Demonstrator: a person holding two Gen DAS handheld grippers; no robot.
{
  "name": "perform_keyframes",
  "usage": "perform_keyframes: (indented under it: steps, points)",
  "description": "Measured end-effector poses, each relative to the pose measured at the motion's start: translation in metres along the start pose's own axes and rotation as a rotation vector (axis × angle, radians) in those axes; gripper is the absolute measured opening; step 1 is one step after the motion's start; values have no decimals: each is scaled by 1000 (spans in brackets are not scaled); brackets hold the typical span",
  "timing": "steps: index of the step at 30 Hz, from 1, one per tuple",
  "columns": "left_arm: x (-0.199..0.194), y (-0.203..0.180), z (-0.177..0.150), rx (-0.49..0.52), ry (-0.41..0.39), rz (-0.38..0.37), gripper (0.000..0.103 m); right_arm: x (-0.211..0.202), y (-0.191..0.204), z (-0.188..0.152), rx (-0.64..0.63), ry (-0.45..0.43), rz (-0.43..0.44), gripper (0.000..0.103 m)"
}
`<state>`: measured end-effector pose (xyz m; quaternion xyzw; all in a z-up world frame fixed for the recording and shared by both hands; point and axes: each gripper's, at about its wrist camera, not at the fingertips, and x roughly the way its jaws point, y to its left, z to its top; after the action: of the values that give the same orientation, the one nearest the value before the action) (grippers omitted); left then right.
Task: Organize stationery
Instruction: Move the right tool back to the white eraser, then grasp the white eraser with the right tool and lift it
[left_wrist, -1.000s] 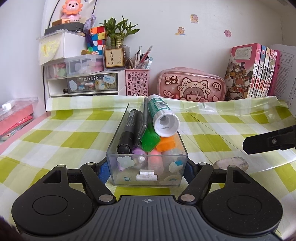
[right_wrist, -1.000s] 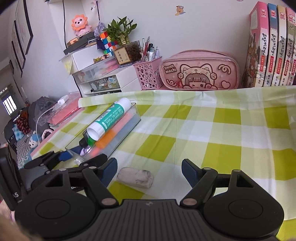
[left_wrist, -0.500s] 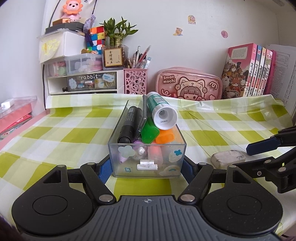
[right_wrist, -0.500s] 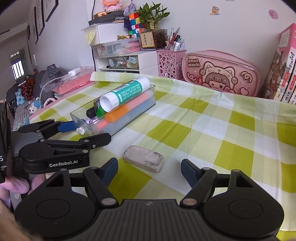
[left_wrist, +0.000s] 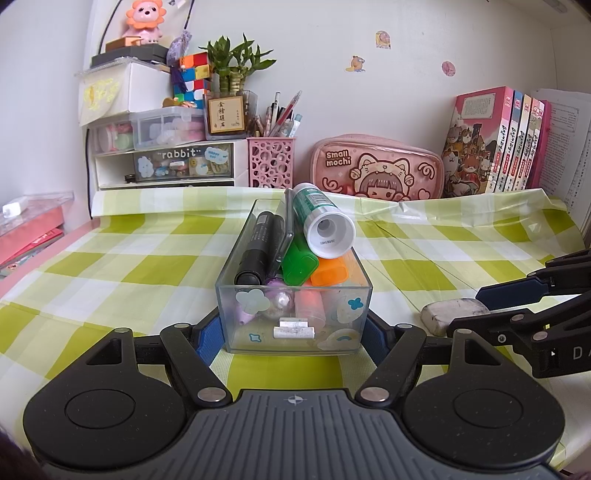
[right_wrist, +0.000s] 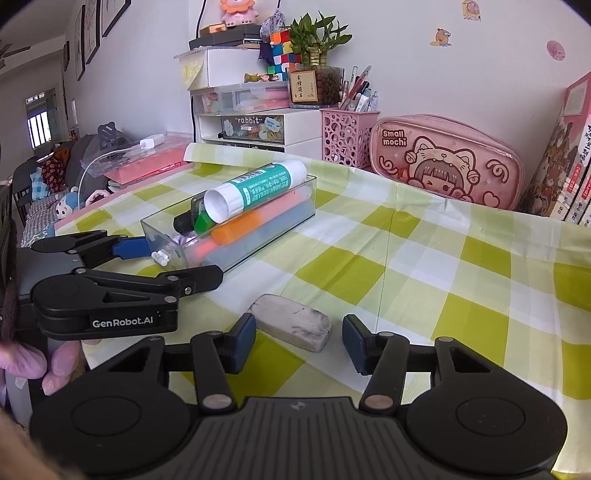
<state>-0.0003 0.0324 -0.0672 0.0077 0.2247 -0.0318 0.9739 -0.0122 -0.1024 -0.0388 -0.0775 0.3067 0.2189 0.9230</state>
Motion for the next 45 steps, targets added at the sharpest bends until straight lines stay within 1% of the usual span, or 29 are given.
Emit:
perform_keyframes:
  steps: [3, 6, 9, 12, 19, 23, 25, 30, 37, 43, 45]
  points:
    - [0, 0, 0, -1, 0, 0, 73, 0, -1, 1, 15, 1, -11, 38]
    - [0, 0, 0, -1, 0, 0, 73, -1, -3, 2, 31, 1, -3, 32]
    - [0, 0, 0, -1, 0, 0, 73, -2, -3, 2, 49, -4, 16, 29]
    - [0, 0, 0, -1, 0, 0, 73, -3, -3, 3, 65, -15, 33, 29]
    - [0, 0, 0, -2, -1, 0, 73, -14, -14, 11, 170, -65, 108, 28]
    - [0, 0, 0, -2, -1, -1, 73, -17, -17, 15, 202, -81, 141, 27]
    - [0, 0, 0, -1, -1, 0, 73, -15, -15, 15, 195, -85, 140, 27]
    - [0, 0, 0, 0, -1, 1, 73, -9, -15, 16, 209, -76, 131, 32]
    - [0, 0, 0, 0, -1, 1, 73, -3, -18, 16, 244, -70, 153, 33]
    - [0, 0, 0, 0, -1, 1, 73, 0, -29, 16, 329, -57, 172, 30]
    - [0, 0, 0, 0, -1, 1, 73, -3, -31, 19, 343, -67, 169, 28]
